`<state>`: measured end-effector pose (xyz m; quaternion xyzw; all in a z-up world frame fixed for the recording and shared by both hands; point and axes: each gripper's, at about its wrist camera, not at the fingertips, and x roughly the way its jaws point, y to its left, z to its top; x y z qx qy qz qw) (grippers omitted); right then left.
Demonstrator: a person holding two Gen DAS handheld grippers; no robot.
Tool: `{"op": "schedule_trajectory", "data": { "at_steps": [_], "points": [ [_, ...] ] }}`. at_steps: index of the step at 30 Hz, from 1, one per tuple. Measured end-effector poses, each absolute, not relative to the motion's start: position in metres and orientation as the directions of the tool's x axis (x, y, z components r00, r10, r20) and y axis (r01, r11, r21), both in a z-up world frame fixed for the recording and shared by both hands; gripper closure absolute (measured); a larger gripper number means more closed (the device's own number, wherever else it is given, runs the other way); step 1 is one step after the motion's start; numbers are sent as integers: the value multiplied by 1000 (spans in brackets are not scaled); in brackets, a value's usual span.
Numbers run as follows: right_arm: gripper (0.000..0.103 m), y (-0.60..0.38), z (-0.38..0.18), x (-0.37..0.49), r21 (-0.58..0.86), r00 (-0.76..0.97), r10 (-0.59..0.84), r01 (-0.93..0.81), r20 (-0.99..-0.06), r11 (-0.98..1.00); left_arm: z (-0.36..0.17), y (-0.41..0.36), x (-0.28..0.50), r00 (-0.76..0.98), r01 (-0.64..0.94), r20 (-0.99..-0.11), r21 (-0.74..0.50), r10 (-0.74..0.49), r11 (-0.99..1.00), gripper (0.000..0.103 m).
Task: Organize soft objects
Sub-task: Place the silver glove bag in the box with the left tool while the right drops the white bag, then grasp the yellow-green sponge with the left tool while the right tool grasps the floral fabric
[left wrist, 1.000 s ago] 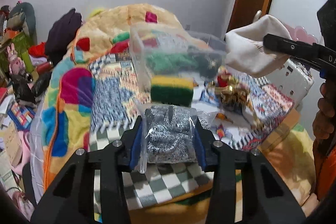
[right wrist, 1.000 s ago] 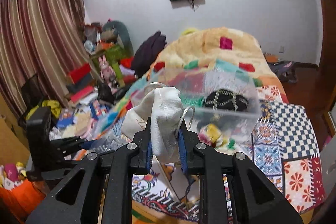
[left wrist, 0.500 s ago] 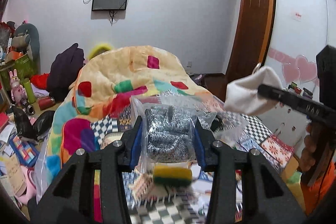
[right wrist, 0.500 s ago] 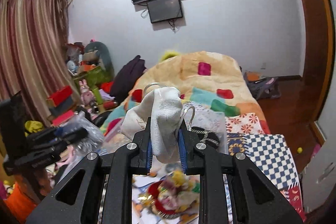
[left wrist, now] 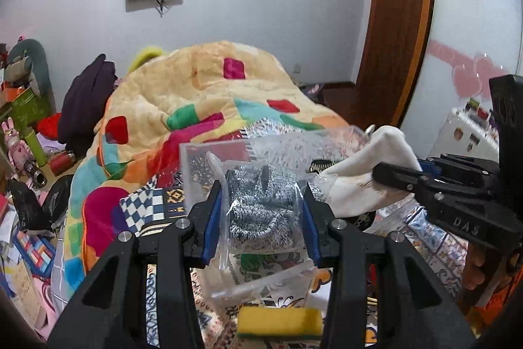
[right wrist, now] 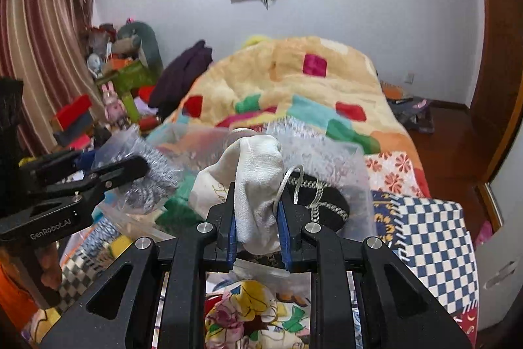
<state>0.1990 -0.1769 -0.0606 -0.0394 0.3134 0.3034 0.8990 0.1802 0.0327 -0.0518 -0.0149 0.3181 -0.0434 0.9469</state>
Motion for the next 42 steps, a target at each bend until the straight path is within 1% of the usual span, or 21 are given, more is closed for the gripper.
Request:
{"op": "schedule_trajectory", "data": {
  "at_steps": [5, 8, 10, 12, 14, 17, 20, 21, 22, 25, 26, 28, 30, 35, 40, 41, 42],
  "points": [
    [84, -176, -72, 205, 108, 599, 499, -568, -626, 816, -68, 23, 194, 764, 93, -640, -25, -87, 995, 60],
    [80, -176, -71, 206, 96, 599, 486, -563, -636, 821, -71, 19, 196, 754, 105, -650, -19, -92, 994, 60],
    [71, -178, -71, 204, 79, 603, 469, -558, -645, 826, -72, 17, 196, 751, 108, -654, -9, -88, 994, 59],
    [55, -180, -70, 203, 68, 611, 456, -549, -646, 833, -71, 17, 194, 751, 111, -654, -5, -87, 994, 53],
    [49, -182, -68, 203, 64, 622, 451, -541, -641, 838, -67, 18, 191, 758, 108, -646, -10, -88, 994, 49],
    [47, -190, -60, 197, 63, 638, 445, -529, -628, 846, -59, 18, 183, 772, 105, -629, -12, -89, 994, 42],
    [34, -201, -47, 188, 66, 665, 446, -514, -599, 855, -47, 21, 172, 794, 103, -601, -20, -94, 995, 35],
    [32, -205, -42, 184, 67, 677, 449, -511, -583, 857, -42, 22, 166, 803, 104, -588, -26, -99, 994, 32],
    [31, -210, -37, 178, 68, 686, 454, -512, -568, 857, -39, 23, 162, 809, 103, -579, -30, -101, 994, 30],
    [31, -216, -29, 168, 72, 692, 467, -517, -550, 853, -30, 26, 145, 830, 91, -550, -30, -93, 995, 18],
    [31, -218, -29, 163, 81, 687, 477, -524, -548, 848, -28, 26, 140, 836, 85, -543, -24, -84, 996, 16],
    [31, -219, -31, 159, 92, 676, 488, -532, -552, 841, -27, 26, 132, 840, 80, -536, -19, -78, 997, 9],
    [31, -219, -38, 154, 99, 659, 492, -539, -569, 837, -29, 26, 124, 839, 76, -540, -18, -74, 997, 5],
    [31, -215, -65, 148, 119, 610, 486, -541, -626, 833, -44, 24, 110, 814, 84, -576, -5, -72, 996, 5],
    [31, -207, -90, 150, 172, 530, 504, -554, -682, 815, -72, 23, 105, 764, 89, -641, -16, -78, 996, 5],
    [31, -205, -95, 152, 191, 507, 515, -559, -691, 807, -77, 23, 103, 756, 88, -650, -15, -77, 996, 5],
    [33, -205, -97, 152, 198, 500, 517, -558, -695, 806, -83, 23, 103, 746, 88, -661, -16, -76, 996, 5]
  ]
}}
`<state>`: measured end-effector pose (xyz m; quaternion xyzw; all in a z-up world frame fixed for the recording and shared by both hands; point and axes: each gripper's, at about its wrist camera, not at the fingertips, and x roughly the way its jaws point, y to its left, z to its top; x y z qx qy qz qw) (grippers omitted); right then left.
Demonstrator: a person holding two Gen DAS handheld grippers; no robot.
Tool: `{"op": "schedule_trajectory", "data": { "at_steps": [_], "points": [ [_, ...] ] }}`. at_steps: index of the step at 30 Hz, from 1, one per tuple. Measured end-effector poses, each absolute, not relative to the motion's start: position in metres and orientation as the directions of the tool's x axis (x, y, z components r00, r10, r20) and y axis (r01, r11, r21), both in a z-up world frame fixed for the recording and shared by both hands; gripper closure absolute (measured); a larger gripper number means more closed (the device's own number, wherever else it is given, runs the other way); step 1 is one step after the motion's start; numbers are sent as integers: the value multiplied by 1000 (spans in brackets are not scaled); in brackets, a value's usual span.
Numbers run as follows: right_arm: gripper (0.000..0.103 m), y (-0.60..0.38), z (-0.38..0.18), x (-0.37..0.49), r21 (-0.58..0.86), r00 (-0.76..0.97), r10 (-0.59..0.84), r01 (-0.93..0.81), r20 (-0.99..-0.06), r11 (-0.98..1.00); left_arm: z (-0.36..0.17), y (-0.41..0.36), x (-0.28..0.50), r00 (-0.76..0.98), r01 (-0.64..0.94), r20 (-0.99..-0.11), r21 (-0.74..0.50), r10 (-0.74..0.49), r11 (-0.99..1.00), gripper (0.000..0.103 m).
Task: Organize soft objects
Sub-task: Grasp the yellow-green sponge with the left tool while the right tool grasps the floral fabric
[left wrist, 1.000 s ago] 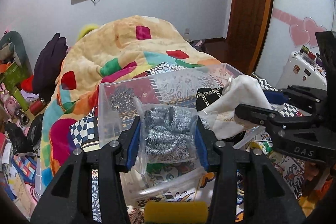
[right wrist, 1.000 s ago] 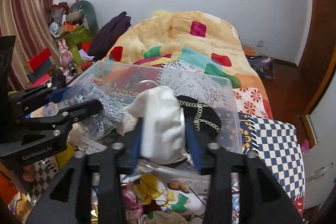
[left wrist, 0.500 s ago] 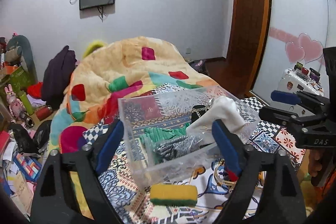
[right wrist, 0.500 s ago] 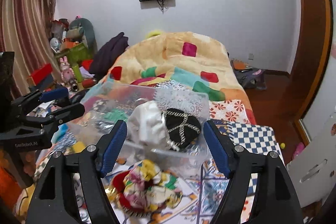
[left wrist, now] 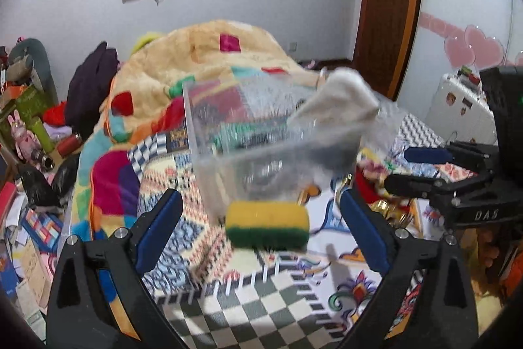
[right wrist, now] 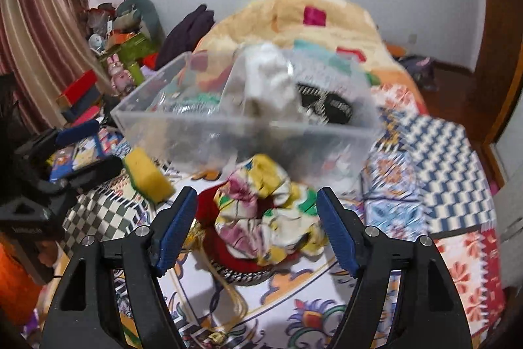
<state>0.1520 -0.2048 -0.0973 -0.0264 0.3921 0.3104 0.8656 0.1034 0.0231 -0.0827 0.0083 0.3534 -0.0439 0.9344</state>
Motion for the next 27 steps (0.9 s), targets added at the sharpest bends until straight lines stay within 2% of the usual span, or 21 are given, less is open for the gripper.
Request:
{"op": "schedule_trajectory", "data": {
  "at_steps": [6, 7, 8, 9, 12, 13, 14, 20, 27],
  "points": [
    [57, -196, -109, 155, 208, 465, 516, -565, -719, 798, -98, 27, 104, 727, 57, -680, -70, -89, 996, 5],
    [60, -194, -109, 152, 205, 463, 514, -567, -722, 798, -99, 28, 105, 727, 54, -680, -86, -98, 995, 10],
    [70, -192, -111, 152, 205, 456, 518, -574, -724, 793, -101, 28, 105, 725, 54, -681, -99, -107, 994, 15],
    [81, -189, -111, 151, 208, 450, 522, -580, -725, 788, -102, 27, 106, 720, 58, -684, -108, -116, 992, 23],
    [89, -189, -110, 147, 202, 455, 525, -586, -719, 785, -107, 24, 108, 707, 69, -694, -122, -135, 990, 34],
    [91, -190, -109, 146, 196, 464, 525, -587, -714, 785, -107, 24, 108, 707, 72, -694, -122, -136, 990, 42],
    [91, -192, -106, 144, 193, 472, 528, -588, -706, 785, -107, 22, 107, 706, 76, -694, -119, -138, 990, 44],
    [92, -205, -87, 137, 186, 522, 551, -594, -652, 783, -96, 20, 97, 739, 82, -663, -90, -121, 993, 45],
    [92, -218, -57, 130, 177, 575, 576, -602, -581, 779, -59, 16, 85, 803, 100, -584, -64, -119, 993, 45]
  ]
}}
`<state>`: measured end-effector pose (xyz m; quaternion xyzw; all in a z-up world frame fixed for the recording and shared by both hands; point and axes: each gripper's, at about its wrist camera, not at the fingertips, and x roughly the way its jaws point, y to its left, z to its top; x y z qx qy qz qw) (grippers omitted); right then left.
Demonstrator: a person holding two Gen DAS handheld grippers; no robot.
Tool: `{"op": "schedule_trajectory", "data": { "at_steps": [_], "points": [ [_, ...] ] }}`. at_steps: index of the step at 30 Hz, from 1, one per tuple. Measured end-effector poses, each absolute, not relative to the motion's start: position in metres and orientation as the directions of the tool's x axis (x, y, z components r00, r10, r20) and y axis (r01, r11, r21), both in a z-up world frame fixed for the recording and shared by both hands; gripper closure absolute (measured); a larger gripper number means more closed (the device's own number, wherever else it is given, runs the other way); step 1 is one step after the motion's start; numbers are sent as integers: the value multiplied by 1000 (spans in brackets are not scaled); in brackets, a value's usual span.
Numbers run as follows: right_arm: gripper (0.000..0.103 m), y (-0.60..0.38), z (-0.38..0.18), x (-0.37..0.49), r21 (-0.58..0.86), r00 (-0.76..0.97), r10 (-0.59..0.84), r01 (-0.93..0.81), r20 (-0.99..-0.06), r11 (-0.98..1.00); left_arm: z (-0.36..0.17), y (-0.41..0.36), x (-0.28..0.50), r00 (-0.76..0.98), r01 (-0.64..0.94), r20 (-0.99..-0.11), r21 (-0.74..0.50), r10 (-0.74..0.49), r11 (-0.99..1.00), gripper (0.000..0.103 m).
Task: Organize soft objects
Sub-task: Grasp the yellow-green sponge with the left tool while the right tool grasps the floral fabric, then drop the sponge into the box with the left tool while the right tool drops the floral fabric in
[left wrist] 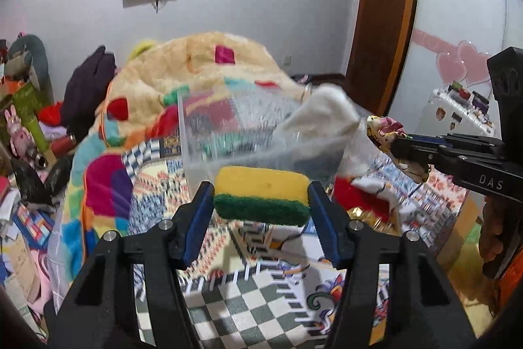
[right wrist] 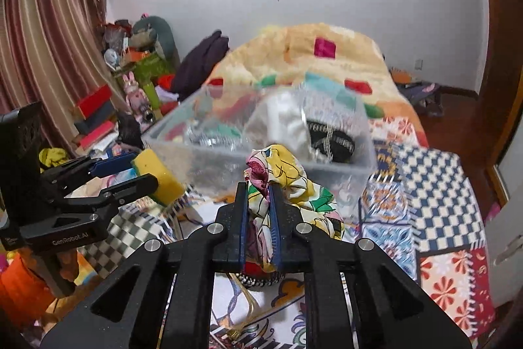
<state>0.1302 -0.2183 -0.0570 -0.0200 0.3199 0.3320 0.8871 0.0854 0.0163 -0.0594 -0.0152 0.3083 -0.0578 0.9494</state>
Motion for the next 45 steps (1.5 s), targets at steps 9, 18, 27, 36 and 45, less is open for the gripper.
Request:
{"op": "schedule_trajectory", "data": {
  "at_steps": [9, 18, 27, 36, 45],
  "points": [
    [92, -223, -22, 137, 140, 649, 581, -599, -491, 788, -10, 15, 93, 872, 113, -472, -63, -129, 992, 45],
    [92, -219, -17, 168, 117, 678, 557, -580, -479, 806, 0, 15, 128, 883, 83, -460, -38, -92, 996, 45],
    [92, -210, -49, 203, 113, 646, 512, -554, -565, 824, -42, 20, 173, 832, 29, -554, 15, -16, 999, 45],
    [92, -211, -77, 221, 127, 599, 479, -533, -642, 837, -72, 25, 199, 766, 41, -642, -15, -41, 999, 45],
    [82, -211, -78, 220, 120, 561, 462, -540, -687, 833, -71, 19, 192, 759, 58, -649, -9, -50, 998, 32]
  ]
}}
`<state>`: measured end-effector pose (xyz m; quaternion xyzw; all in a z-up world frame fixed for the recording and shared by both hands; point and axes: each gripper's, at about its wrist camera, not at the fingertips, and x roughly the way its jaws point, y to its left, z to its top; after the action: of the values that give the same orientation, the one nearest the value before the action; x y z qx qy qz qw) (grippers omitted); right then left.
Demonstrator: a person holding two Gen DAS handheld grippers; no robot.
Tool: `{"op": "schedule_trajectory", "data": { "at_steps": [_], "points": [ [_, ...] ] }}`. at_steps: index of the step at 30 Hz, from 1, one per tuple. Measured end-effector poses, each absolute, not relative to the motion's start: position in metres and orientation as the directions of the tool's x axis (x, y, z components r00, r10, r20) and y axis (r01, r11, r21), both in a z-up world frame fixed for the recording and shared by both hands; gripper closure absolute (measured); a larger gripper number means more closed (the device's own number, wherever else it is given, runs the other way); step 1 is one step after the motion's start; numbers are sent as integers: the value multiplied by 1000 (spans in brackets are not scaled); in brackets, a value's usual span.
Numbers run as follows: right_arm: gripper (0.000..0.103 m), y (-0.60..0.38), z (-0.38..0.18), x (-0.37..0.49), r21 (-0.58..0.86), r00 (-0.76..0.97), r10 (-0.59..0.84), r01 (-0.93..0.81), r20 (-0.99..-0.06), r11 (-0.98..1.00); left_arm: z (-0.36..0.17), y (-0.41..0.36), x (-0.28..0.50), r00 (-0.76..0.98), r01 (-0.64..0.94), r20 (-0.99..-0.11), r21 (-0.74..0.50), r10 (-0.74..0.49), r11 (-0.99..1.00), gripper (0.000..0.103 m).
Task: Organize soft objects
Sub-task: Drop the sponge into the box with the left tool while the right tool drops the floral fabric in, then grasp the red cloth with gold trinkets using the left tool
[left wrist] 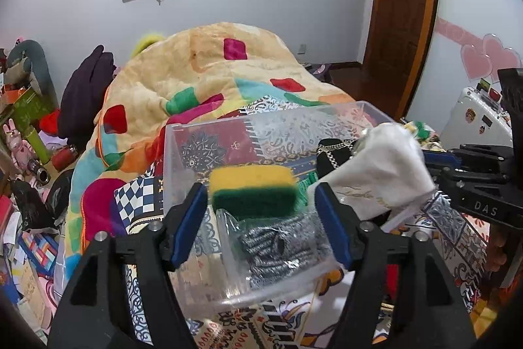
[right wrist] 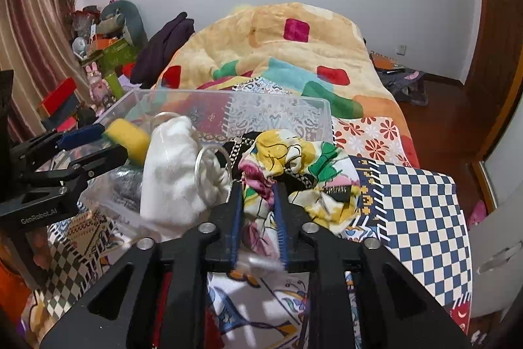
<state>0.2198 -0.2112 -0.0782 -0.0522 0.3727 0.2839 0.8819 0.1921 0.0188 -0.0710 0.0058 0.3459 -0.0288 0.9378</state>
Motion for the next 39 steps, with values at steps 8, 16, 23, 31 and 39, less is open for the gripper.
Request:
{"op": "schedule_trajectory", "data": {
  "at_steps": [8, 16, 23, 31, 39],
  "points": [
    [46, -223, -58, 187, 58, 624, 452, -546, -638, 836, -51, 16, 161, 796, 76, -602, -9, -67, 997, 10],
    [33, -224, -57, 155, 49, 616, 481, -584, -624, 810, -53, 8, 131, 789, 104, -608, -17, -93, 994, 6],
    [33, -237, -85, 149, 78, 573, 450, -557, -685, 827, -67, -22, 123, 753, 169, -639, -40, -156, 985, 6],
    [33, -249, -108, 143, 124, 514, 449, -547, -731, 828, -97, -49, 144, 651, 224, -734, -57, -193, 973, 29],
    [33, -248, -117, 138, 142, 482, 460, -559, -746, 817, -113, -59, 157, 549, 293, -791, -120, -270, 948, 77]
  ]
}}
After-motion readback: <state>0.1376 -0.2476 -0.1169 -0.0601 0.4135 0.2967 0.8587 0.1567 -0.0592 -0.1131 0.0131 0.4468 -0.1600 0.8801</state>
